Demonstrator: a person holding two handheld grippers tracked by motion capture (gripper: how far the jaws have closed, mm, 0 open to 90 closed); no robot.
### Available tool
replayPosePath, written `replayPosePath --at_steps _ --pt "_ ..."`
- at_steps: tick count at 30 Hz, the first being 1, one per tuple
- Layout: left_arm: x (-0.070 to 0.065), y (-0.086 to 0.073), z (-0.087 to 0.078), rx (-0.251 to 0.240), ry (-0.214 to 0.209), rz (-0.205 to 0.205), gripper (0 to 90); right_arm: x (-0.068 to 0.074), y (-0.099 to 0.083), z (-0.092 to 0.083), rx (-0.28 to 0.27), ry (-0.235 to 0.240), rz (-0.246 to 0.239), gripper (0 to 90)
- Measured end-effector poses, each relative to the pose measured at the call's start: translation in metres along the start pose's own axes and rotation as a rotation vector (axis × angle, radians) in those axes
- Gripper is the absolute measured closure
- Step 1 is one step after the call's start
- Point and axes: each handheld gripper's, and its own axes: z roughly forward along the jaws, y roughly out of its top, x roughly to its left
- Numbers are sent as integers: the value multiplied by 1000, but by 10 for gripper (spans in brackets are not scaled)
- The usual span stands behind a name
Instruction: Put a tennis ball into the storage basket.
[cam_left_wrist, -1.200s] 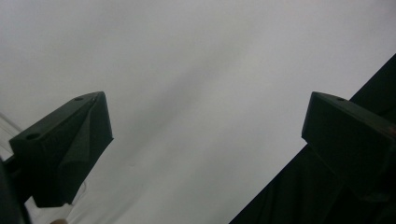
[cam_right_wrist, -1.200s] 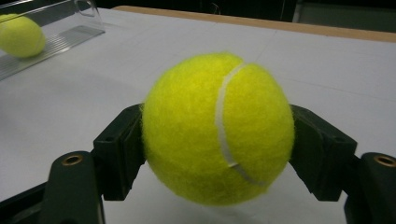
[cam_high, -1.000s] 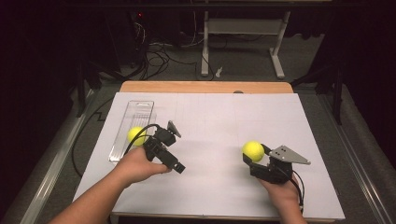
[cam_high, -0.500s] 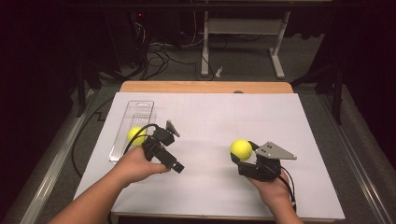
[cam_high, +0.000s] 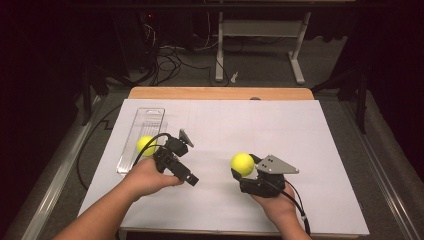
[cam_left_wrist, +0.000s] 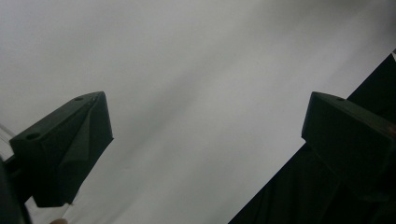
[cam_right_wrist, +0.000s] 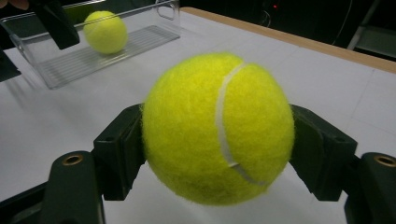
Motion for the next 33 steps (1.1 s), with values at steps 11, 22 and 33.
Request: replayPosePath --at_steps 11,22,33 --pt "-2 0 2 -1 -10 1 28 17 -8 2 -14 52 -11 273" --pt "-5 1 2 -7 -10 4 29 19 -23 7 24 60 -8 273" --pt "-12 5 -4 -14 -9 20 29 28 -25 14 17 68 -31 273"
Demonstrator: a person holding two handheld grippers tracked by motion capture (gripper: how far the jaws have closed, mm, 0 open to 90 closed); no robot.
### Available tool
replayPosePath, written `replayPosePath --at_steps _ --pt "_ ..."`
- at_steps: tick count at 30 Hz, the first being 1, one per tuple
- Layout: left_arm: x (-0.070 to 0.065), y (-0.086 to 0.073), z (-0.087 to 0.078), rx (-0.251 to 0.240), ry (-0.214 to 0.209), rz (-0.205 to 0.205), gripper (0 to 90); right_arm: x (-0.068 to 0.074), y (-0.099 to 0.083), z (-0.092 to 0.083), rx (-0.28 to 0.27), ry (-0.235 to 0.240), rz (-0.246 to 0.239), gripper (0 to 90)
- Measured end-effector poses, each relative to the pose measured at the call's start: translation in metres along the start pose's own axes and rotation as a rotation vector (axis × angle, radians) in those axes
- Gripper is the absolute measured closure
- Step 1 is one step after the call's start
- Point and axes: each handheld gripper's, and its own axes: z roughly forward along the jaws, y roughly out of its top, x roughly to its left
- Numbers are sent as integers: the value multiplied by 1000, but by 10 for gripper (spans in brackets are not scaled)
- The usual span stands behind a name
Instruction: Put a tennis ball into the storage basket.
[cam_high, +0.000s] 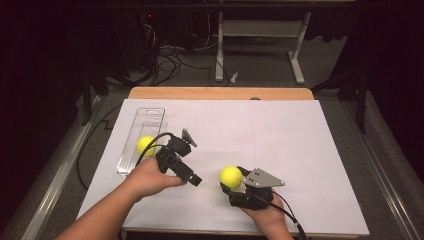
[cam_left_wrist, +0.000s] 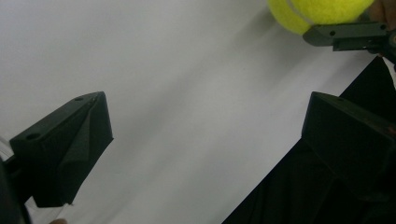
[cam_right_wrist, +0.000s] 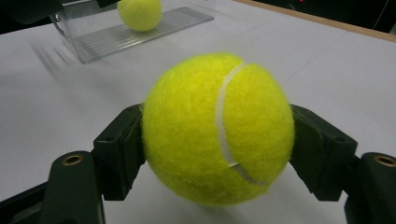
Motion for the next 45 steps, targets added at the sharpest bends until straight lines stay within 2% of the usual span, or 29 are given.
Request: replayPosePath --at_steps 14,25,34,45 --pt "-12 9 1 9 0 26 29 10 3 4 -33 40 -18 274" --pt "-19 17 3 17 -7 37 29 20 3 10 -33 73 -43 274" --pt "-26 23 11 24 -19 47 28 26 4 12 -45 90 -55 274" --pt "-30 28 14 37 -22 56 29 29 7 12 -64 115 -49 274"
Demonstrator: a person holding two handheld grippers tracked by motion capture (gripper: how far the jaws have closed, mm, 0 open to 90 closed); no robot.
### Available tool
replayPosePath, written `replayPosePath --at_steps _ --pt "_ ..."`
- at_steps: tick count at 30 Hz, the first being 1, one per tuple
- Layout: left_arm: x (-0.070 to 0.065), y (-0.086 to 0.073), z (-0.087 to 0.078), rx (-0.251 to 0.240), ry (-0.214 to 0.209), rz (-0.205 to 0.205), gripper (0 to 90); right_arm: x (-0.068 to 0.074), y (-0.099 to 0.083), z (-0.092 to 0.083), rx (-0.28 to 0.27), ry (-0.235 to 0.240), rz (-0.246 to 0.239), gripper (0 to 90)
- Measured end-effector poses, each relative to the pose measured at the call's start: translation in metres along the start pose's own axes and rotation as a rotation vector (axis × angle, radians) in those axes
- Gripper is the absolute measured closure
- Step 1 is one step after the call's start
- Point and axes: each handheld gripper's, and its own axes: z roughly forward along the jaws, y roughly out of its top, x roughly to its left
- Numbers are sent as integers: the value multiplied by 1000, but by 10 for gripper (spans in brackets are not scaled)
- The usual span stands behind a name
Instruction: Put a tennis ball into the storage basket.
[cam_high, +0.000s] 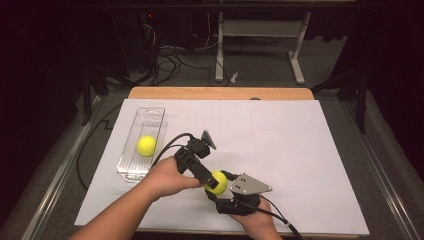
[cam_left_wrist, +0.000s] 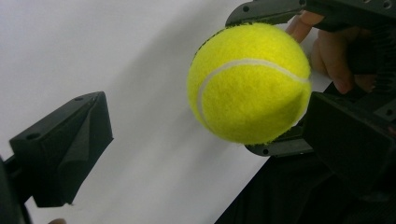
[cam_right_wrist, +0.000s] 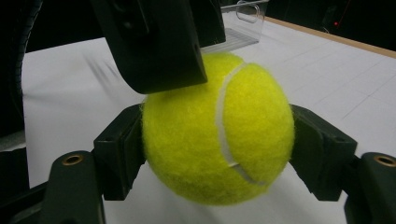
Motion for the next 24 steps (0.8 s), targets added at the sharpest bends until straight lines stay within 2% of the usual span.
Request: replayPosePath --at_steps 8,12,24 --pt "-4 4 1 3 -1 8 29 2 1 1 -3 1 8 274" --pt "-5 5 3 3 -1 9 29 2 1 1 -7 6 -9 274" --pt "-8 8 10 16 -11 20 30 4 4 0 -27 8 -5 274"
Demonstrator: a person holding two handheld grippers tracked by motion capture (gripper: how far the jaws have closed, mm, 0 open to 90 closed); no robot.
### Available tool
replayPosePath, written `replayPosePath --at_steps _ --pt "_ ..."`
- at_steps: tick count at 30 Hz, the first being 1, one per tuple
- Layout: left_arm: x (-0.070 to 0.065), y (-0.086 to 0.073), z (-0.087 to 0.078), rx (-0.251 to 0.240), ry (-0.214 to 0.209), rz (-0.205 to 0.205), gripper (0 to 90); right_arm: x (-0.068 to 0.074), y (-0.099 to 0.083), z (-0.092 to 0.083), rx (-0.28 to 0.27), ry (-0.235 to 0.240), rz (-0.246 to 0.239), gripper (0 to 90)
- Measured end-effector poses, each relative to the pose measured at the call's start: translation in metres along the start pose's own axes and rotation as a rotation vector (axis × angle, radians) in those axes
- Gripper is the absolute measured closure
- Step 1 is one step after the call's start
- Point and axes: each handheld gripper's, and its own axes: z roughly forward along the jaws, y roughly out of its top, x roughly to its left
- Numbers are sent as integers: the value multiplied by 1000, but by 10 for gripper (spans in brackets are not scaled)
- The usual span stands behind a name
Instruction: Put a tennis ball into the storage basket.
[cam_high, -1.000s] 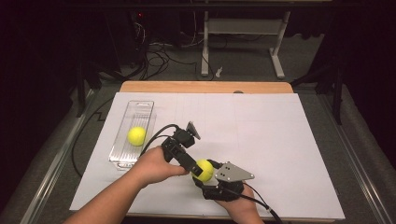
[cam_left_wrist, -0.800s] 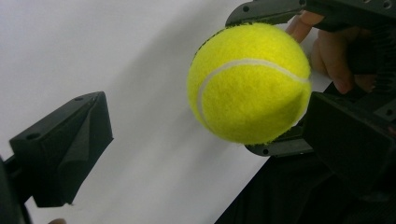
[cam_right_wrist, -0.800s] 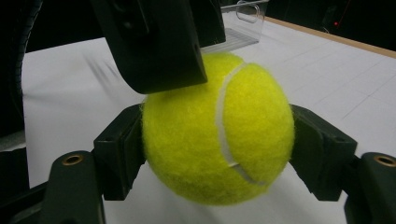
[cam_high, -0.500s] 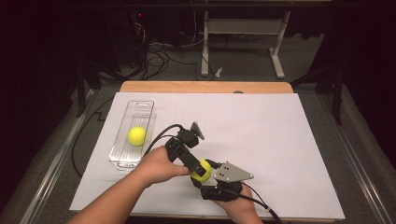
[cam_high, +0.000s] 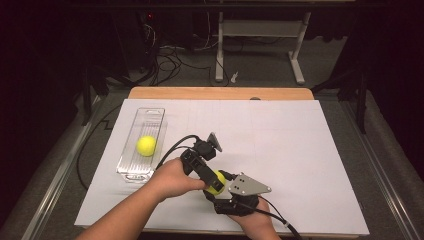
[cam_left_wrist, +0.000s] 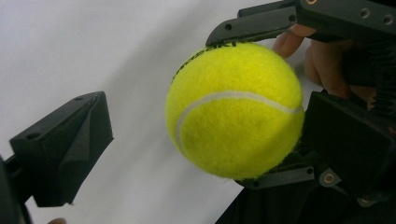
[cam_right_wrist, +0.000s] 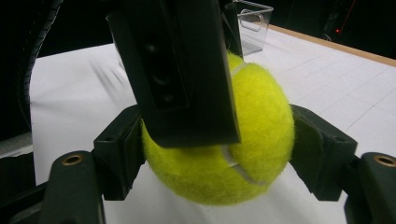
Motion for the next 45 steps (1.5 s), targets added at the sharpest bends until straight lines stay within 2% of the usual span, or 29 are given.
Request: replayPosePath --at_steps 6,7,20,27,35,45 --pt "0 0 3 -1 -10 -5 34 1 1 0 -7 1 -3 274" --pt "1 -1 4 1 -12 -3 35 1 2 0 -10 2 -15 274" --pt "1 -1 10 12 -34 2 54 3 4 -2 -27 -2 -15 274" --pt "2 -2 9 6 -62 2 118 3 4 -1 -26 -4 -17 274" --pt "1 -2 8 6 -99 10 248 3 3 -1 -23 -7 -12 274" --pt "1 -1 7 14 -95 3 263 3 3 -1 -27 -4 -5 272"
